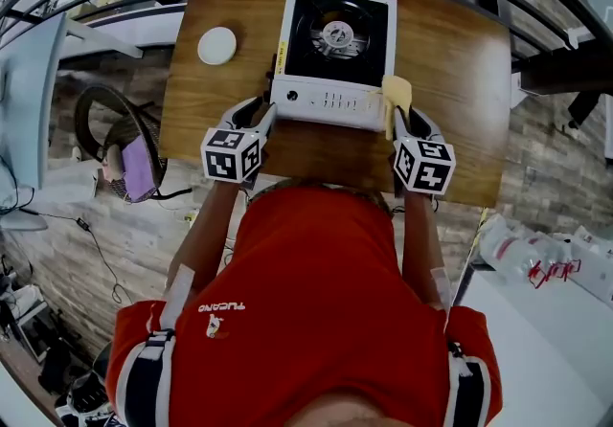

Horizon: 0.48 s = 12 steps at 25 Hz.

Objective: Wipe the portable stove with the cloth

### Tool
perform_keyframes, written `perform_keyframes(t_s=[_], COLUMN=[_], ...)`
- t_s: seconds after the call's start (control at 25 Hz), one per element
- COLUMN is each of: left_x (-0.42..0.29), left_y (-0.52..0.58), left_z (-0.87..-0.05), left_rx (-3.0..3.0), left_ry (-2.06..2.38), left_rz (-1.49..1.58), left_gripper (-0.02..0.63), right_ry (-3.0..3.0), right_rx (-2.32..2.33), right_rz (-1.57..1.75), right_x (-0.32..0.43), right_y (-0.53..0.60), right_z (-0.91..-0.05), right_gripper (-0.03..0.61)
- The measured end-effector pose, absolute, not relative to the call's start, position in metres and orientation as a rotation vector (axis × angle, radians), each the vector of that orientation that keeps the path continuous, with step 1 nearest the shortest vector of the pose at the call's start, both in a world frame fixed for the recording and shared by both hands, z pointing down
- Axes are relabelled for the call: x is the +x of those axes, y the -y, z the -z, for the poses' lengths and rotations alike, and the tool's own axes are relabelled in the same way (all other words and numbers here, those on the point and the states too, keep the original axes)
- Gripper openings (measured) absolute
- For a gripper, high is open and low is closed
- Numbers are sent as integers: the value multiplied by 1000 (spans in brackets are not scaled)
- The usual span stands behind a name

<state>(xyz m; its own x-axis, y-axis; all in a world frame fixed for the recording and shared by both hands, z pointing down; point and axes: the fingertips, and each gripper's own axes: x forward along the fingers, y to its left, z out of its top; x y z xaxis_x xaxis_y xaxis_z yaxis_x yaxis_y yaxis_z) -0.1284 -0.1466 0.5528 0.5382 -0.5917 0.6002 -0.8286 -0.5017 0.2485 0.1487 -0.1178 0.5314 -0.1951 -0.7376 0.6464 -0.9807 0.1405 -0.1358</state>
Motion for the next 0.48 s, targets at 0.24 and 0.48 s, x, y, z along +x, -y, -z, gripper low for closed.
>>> perform_keyframes(t_s=[0.24,0.48], left_x=[-128,-129], left_y=[146,146], left_z=[-552,-551], left_rx=[2254,2249], left_ry=[1163,1179], left_rz=[-604,-605], left_gripper=[127,127], right_ry=[1997,1994], right_rx=[1682,1693], right_rz=[-758,-735], right_x=[154,156], right_y=[146,172], right_z=[-531,-531], right_gripper=[86,84])
